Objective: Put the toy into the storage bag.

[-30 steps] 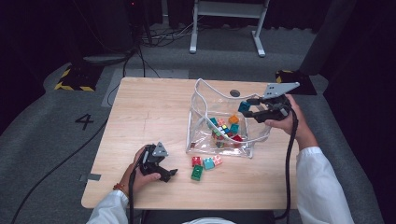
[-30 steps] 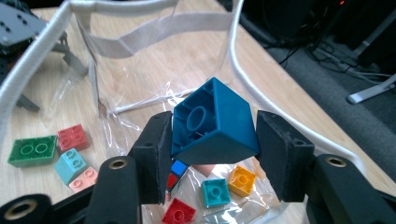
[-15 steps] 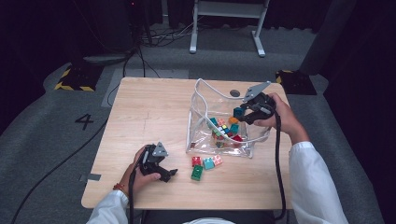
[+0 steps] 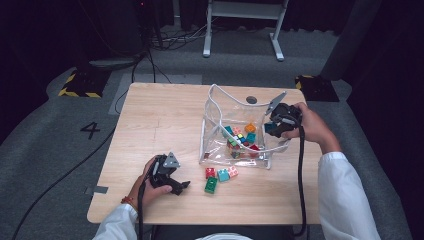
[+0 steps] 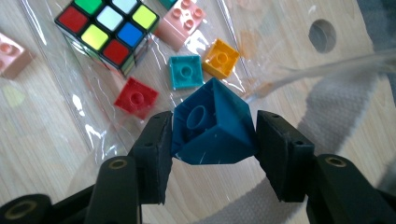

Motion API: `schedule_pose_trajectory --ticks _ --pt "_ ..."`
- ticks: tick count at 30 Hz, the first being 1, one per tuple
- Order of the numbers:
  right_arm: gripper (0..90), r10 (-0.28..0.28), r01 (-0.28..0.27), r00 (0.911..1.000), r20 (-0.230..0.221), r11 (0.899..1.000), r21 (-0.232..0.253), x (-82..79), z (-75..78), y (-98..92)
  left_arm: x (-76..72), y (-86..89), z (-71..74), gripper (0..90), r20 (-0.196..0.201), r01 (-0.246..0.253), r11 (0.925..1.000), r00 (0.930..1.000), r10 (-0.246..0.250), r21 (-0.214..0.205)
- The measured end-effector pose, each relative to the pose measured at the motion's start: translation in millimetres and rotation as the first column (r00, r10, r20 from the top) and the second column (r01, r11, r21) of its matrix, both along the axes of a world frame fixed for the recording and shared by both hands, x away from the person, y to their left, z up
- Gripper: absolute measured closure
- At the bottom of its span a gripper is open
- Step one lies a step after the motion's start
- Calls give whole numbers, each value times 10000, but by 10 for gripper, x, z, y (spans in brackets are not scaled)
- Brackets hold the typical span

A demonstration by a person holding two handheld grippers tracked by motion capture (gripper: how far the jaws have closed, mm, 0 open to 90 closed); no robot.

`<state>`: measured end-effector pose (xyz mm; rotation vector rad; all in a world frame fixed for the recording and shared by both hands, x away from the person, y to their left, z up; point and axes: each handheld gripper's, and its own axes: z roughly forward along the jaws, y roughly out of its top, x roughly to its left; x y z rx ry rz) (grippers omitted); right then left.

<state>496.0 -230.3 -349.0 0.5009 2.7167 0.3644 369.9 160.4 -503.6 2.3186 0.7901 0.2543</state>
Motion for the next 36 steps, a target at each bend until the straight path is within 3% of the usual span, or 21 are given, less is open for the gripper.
schedule_pose_trajectory --ticks 6,8,11,15,19,22,24,31,34,36 --pt "476 54 -55 9998 187 9999 88 -23 3 -22 0 0 0 1 -3 2 10000 10000 -2 -6" --pt "473 81 -91 9995 307 9995 317 -34 9 -24 0 0 0 1 -1 -1 10000 10000 1 0" --pt "450 117 -169 9985 532 9950 985 -61 37 -45 0 0 0 1 -2 0 10000 10000 0 0" --pt "427 199 -353 9967 783 9791 2002 -105 84 -106 0 0 -1 1 4 -2 10000 10000 2 -7" --pt "399 -29 -285 9950 1002 9503 3100 -183 157 -192 0 0 0 1 -1 3 10000 10000 -3 3" --pt "370 -270 -248 9919 1243 9174 3973 -275 212 -266 0 0 0 1 -1 0 10000 10000 0 3" --pt "358 -251 -457 9870 1585 9029 4273 -342 243 -321 0 0 0 1 -2 1 10000 10000 -1 2" --pt "311 -984 -330 9738 2052 8312 5550 -597 340 -529 0 0 1 1 -3 0 10000 10000 0 4" --pt "304 -1157 -369 9685 2207 8092 5863 -711 355 -631 0 0 0 1 -3 1 10000 10000 -1 2" --pt "302 -1242 -411 9646 2327 8006 5978 -794 348 -703 0 0 0 1 -2 0 10000 10000 0 2"
